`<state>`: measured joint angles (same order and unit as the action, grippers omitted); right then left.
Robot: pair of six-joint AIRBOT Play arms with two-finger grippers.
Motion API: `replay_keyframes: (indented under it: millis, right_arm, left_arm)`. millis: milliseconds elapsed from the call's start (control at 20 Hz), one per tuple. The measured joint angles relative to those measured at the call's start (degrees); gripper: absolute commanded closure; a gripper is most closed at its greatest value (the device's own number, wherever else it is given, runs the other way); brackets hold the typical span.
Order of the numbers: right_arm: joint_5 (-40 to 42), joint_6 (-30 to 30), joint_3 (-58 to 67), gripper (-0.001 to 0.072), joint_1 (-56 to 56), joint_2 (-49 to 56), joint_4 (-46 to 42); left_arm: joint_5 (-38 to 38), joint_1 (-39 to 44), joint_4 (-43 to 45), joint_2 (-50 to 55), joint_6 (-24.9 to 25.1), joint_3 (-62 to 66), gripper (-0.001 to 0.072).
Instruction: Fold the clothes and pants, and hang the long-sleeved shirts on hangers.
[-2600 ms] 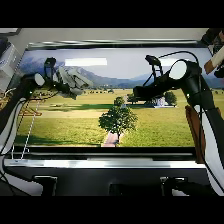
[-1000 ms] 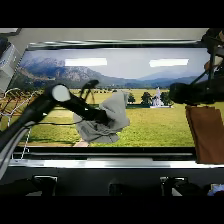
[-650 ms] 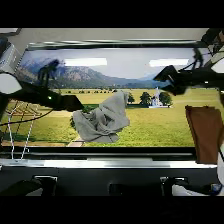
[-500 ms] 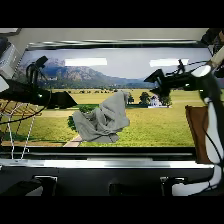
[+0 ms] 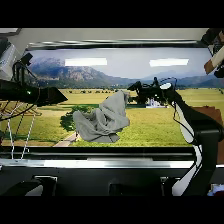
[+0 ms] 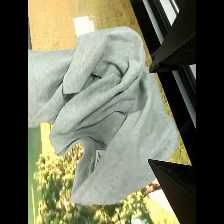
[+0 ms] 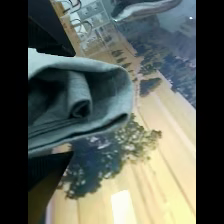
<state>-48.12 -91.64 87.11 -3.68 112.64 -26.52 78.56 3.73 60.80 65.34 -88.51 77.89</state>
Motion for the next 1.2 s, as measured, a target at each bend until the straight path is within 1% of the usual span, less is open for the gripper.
replay_keyframes:
  millis: [200, 300, 400, 450, 500, 600, 700, 850, 1050, 1200]
  right_arm:
    - [4.4, 0.4, 0.1, 0.0069, -1.9, 0.8, 0.3]
    - [6.3, 0.4, 0.1, 0.018, -3.0, 1.2, 0.0]
    - [7.8, 0.4, 0.1, 0.0265, -3.8, 1.7, -0.4]
    - [8.6, 0.4, 0.1, 0.0479, -4.2, 1.9, -0.6]
    - [9.1, 0.4, 0.0, 0.0674, -4.5, 2.0, -1.2]
    - [9.6, 0.4, 0.0, 0.0678, -4.7, 2.1, -1.8]
    - [10.1, 0.4, 0.0, 0.0679, -4.8, 1.5, -1.6]
    - [10.3, 0.8, 0.0, 0.0678, -4.9, -0.3, -1.5]
    - [8.9, 2.0, 0.0, 0.0678, -4.9, -3.0, -1.7]
    - [5.8, 3.1, 0.0, 0.0678, -4.9, -4.8, -2.4]
  left_arm:
    - [-0.2, -1.2, 0.7, 0.0, 0.0, 0.0, 0.0087]
    - [-0.3, -1.7, 0.9, 0.0, 0.0, 0.0, 0.0087]
    - [-0.3, -2.3, 1.0, 0.0, 0.0, 0.0, 0.0086]
    - [-0.3, -2.7, 1.0, 0.0, 0.0, -0.1, 0.0086]
    - [-0.2, -3.2, 1.0, -0.1, 0.0, -0.3, 0.0086]
    - [-0.1, -4.8, 1.1, -0.7, 0.0, -2.4, 0.0086]
    - [-0.5, -7.2, 0.9, -1.6, 0.9, -7.2, 0.0085]
    - [-4.4, -11.2, -3.6, -2.1, 4.4, -18.6, 0.0086]
    - [-13.6, -13.1, -15.6, -0.1, 14.9, -34.6, 0.0086]
    - [-19.1, -13.4, -23.6, 3.5, 23.4, -40.4, 0.0089]
